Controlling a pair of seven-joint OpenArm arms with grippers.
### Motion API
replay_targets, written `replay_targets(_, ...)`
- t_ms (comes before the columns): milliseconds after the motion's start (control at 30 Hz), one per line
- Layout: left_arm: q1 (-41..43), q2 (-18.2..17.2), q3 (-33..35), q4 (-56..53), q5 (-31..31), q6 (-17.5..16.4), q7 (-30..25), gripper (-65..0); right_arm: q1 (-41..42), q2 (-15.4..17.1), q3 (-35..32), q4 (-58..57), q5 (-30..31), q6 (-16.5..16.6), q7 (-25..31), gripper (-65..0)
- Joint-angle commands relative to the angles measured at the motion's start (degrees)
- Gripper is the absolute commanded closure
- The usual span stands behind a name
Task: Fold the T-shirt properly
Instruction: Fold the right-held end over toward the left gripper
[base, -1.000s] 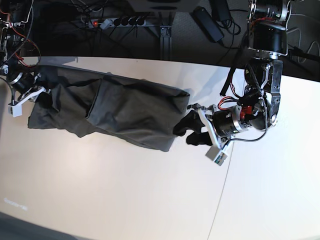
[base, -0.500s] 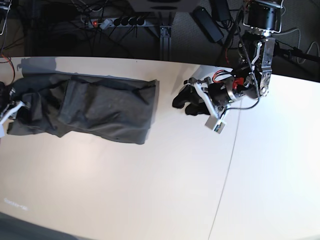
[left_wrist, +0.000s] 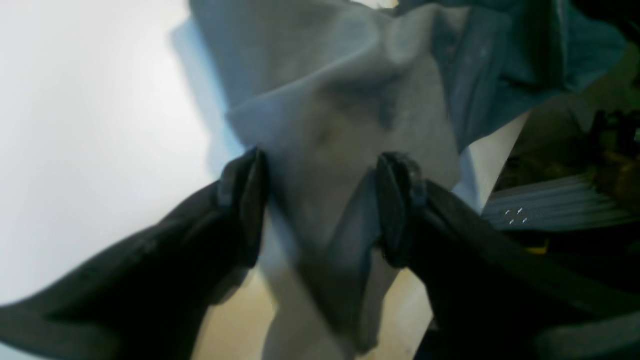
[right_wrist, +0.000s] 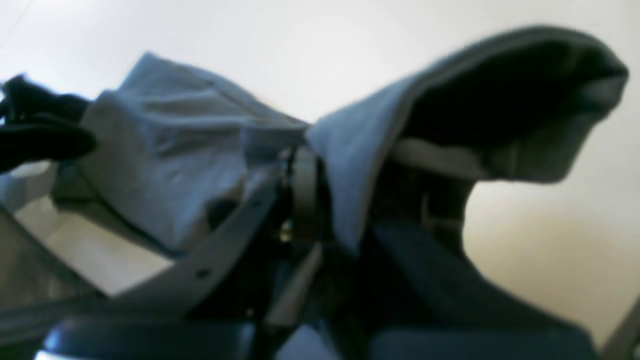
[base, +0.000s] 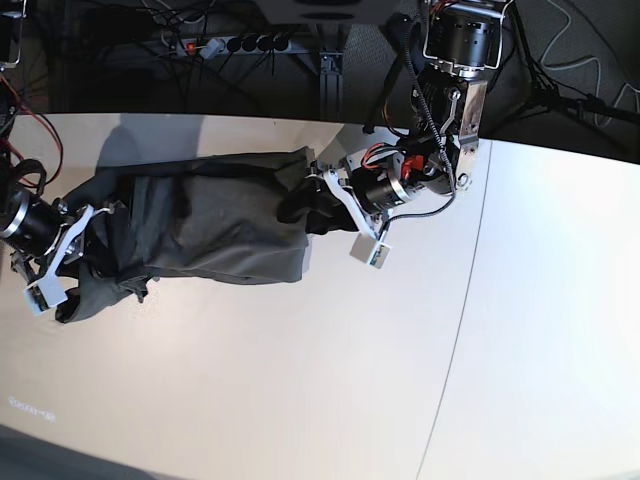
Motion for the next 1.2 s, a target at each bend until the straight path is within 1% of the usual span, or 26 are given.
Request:
replay_targets(0,1.0,0.3,0.2,-1.0,2.1,0.9,3.2,-37.4,0.8,1.3,-0.7,2.3,0.8,3.2,1.5,0.0)
replay_targets(133,1.1,0.9,0.7,-1.0,2.1,0.9,3.2,-37.4,0.9,1.2,-6.4,7.3,-1.6,3.1,2.4,0.0)
replay_targets(333,1.1,0.9,5.3,-1.0,2.4,1.1,3.3,-37.4,0.9,0.8,-14.8,12.8,-7.0,2.9,3.1,0.0)
replay_targets(400,1.1,0.9,5.7,-0.2,0.6,1.1,4.3,-37.4,1.4,0.8,-16.8,13.0,-8.5,2.7,3.4,0.0)
replay_targets(500,1.1,0.7,5.7,3.6,-3.0,1.1,6.6,-37.4,1.8,0.8,-18.1,13.0,-9.9,2.7,3.8,0.0)
replay_targets(600,1.1,0.7,5.7,8.3,-3.6,1.1,8.9,-37.4,1.8,-0.2,-18.3,13.0,-9.9,2.8,3.8,0.0)
replay_targets(700,1.1,0.7,5.7,9.0,-3.7,1.1,8.8,-37.4,1.8,-1.7,-19.0,13.0,-10.2,2.8,3.8,0.0)
replay_targets(833,0.9,0.7,5.2,9.1,-4.0,1.1,8.8,-37.4,1.8,-3.1,-21.7,13.0,-12.6,2.8,2.6,0.0)
replay_targets(900,0.8,0.6,4.0,9.5,-5.8,1.1,8.8,-37.4,1.8,-3.7,-23.4,13.0,-13.6,2.8,1.1,0.0)
replay_targets(967,0.8,0.4,2.4,10.8,-7.9,1.0,8.9,-37.4,1.8,-4.0,-25.2,13.0,-16.2,2.8,0.8,0.0)
replay_targets(1033,0.8,0.4,0.8,12.9,-8.6,0.3,9.8,-37.4,1.8,-4.5,-26.4,13.0,-18.1,2.8,0.8,0.0)
replay_targets(1067,0.8,0.4,0.2,14.1,-9.0,-0.5,10.4,-37.4,1.8,-4.8,-26.7,13.0,-18.6,2.8,0.8,0.0)
replay_targets(1167,0.9,0.2,-0.3,17.2,-9.9,-0.7,11.4,-37.4,1.8,-5.0,-27.3,13.0,-18.9,2.7,1.0,0.0)
